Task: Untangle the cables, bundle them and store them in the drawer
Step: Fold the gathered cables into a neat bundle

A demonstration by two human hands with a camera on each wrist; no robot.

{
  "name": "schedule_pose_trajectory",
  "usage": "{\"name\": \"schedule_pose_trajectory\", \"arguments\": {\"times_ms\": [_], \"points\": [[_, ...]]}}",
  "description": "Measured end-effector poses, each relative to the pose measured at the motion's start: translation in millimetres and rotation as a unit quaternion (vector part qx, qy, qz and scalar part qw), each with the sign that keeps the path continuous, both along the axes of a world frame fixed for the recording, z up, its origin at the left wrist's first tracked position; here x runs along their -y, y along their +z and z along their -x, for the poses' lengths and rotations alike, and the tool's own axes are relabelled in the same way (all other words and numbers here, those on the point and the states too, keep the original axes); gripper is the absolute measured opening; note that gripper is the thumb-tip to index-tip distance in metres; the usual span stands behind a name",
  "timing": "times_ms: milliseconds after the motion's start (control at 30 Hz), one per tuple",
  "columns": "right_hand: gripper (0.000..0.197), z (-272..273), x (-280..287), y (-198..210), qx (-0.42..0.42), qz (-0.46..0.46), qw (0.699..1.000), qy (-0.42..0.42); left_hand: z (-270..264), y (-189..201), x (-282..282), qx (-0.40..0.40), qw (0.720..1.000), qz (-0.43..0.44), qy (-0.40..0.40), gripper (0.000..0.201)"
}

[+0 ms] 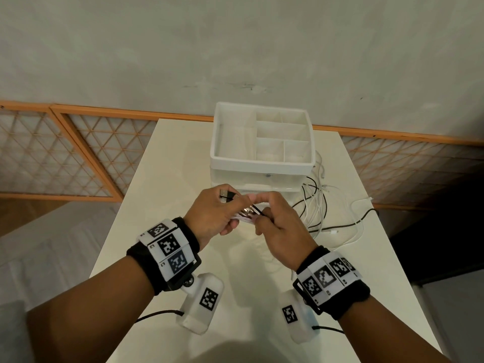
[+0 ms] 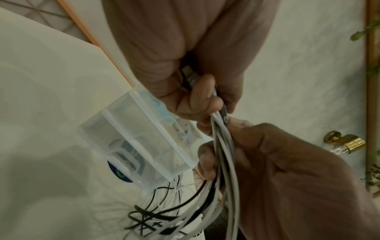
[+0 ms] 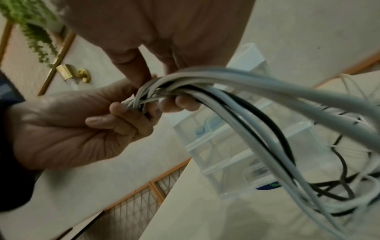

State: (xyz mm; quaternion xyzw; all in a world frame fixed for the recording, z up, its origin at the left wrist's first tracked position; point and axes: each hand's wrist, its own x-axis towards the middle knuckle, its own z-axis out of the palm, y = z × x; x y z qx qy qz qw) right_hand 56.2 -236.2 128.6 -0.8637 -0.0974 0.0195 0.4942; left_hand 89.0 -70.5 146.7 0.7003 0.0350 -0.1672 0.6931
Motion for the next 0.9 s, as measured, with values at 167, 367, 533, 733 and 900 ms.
{"name": "schedule_pose_trajectory", "arguments": {"times_ms": [167, 367, 533, 733, 900], "points": [[0.001, -2.1, 4.9, 0.3, -0.004, -0.066, 0.997, -0.044, -0.9, -3.5, 4.8, -0.002, 1.000, -0.001, 0.012, 0.028], [0.003, -4.3, 1.0, -5.1, 0.004, -0.123, 0.991, -0.050, 0.8, -3.0, 9.8, 0.024, 1.000, -0.017, -0.007, 0.037], [0.008, -3.3, -2.2, -5.7, -0.026, -0.127, 0.991, -0.024, 2.6, 3.8, 11.7, 0.002, 1.000, -0.028, 0.007, 0.068], [0.016, -0.4, -4.5, -1.4, -0.004, -0.136, 0.991, -0.012, -3.4, 1.5, 10.8, -0.039, 0.998, 0.005, 0.046, 0.048], [0.015, -3.4, -3.5, -7.1, 0.003, -0.090, 0.995, -0.032, -2.9, 1.0, 10.6, -0.049, 0.997, 0.051, 0.026, 0.030]]}}
